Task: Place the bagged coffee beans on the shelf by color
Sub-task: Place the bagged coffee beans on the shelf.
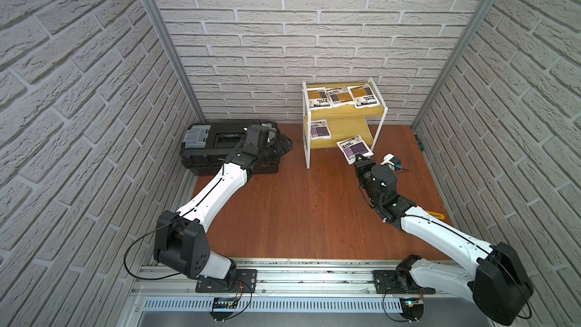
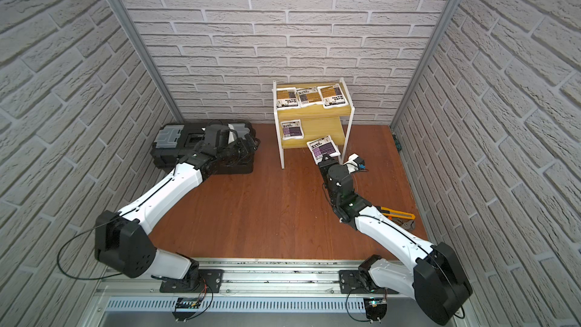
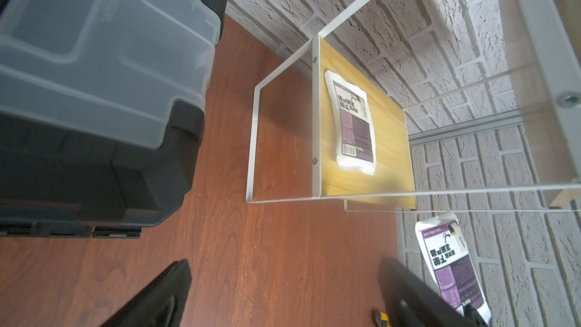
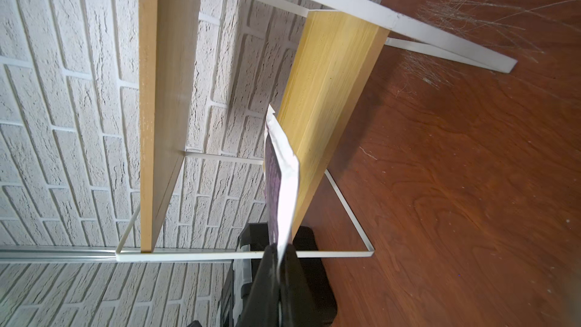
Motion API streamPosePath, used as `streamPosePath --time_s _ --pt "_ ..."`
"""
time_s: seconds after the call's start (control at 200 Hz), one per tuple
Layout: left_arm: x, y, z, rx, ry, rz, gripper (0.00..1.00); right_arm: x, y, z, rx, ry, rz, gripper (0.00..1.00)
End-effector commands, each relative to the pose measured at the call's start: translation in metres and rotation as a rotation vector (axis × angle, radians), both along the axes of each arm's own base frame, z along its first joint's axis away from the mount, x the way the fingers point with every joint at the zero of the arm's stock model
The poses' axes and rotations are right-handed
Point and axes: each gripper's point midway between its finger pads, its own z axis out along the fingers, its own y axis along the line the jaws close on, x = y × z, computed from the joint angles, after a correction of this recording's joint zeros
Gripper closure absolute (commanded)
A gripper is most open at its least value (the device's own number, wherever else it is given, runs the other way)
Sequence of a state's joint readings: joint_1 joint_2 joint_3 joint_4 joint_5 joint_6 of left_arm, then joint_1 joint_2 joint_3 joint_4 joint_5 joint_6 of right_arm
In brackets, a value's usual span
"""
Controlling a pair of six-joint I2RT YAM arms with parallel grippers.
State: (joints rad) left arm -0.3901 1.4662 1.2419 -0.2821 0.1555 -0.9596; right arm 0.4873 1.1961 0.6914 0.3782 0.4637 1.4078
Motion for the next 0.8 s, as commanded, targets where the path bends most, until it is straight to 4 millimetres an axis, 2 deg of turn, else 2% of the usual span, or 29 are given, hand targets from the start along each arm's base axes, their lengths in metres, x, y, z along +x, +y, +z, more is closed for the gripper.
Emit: streamPosePath --time_s 0.0,0.39,0.795 --pt "0.010 -0.004 0.010 -0.009 -0.046 -0.030 0.02 0.020 -0.003 0.028 0.076 -0.096 -0.050 0.98" --pt "0.013 0.000 0.007 0.027 -0.046 -0.050 0.02 0.081 -0.002 0.017 0.146 -0.099 -0.116 0.98" --pt "0.013 0.003 0.008 0.036 -0.042 -0.056 0.02 0.121 0.003 0.004 0.178 -0.092 -0.144 0.97"
